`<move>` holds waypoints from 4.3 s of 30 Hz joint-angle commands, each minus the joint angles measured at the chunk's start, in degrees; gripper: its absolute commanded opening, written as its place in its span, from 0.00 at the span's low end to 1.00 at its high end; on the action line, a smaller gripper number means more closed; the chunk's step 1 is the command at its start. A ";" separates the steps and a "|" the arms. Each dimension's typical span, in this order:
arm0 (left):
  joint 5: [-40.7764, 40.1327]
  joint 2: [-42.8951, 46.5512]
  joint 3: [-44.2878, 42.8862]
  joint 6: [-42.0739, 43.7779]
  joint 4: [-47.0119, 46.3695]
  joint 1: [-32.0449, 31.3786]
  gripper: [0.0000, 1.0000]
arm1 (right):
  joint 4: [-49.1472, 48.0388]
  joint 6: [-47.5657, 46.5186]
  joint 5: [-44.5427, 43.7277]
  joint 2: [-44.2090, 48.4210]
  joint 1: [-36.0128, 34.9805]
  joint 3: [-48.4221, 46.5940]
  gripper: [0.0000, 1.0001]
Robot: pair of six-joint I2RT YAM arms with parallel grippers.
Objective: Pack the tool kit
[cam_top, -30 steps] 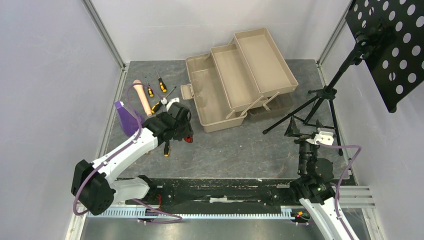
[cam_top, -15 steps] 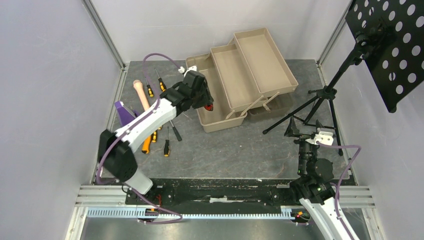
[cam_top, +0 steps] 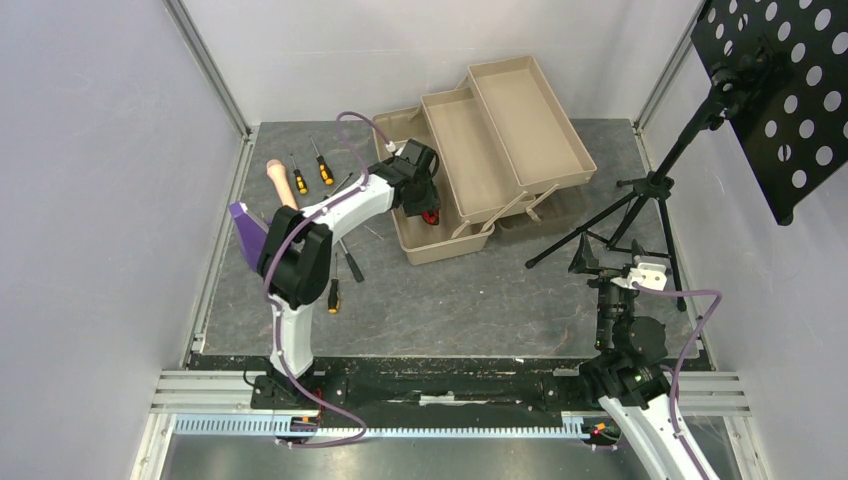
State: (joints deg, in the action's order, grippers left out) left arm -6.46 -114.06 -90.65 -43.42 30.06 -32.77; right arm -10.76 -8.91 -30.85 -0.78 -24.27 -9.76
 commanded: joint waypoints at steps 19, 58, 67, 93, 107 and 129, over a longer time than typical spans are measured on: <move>0.04 3.54 0.00 0.61 -4.66 0.87 0.66 | -1.65 -0.85 -0.41 3.85 -0.60 0.33 0.98; 1.45 42.87 45.42 16.40 5.27 43.75 0.77 | -1.69 -0.41 0.22 4.18 -2.22 0.25 0.98; 6.14 36.75 47.38 15.76 5.52 44.73 0.77 | -1.94 -0.76 -0.34 5.74 -3.05 0.53 0.98; -4.12 49.30 50.30 7.05 11.09 36.99 0.63 | -2.32 -1.29 -0.61 6.44 -3.98 0.89 0.98; -2.75 39.76 52.67 2.71 2.49 37.51 0.56 | -2.14 -1.46 -1.10 7.28 -4.15 0.91 0.98; 1.65 48.34 55.18 0.92 6.86 33.92 0.18 | -2.32 -1.60 -1.15 6.93 -4.29 1.09 0.98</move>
State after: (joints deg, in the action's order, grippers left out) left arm -6.70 -71.44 -34.94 -40.29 34.00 1.67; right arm -11.14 -10.13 -31.40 -0.51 -28.03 -8.80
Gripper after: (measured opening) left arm 0.416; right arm 0.979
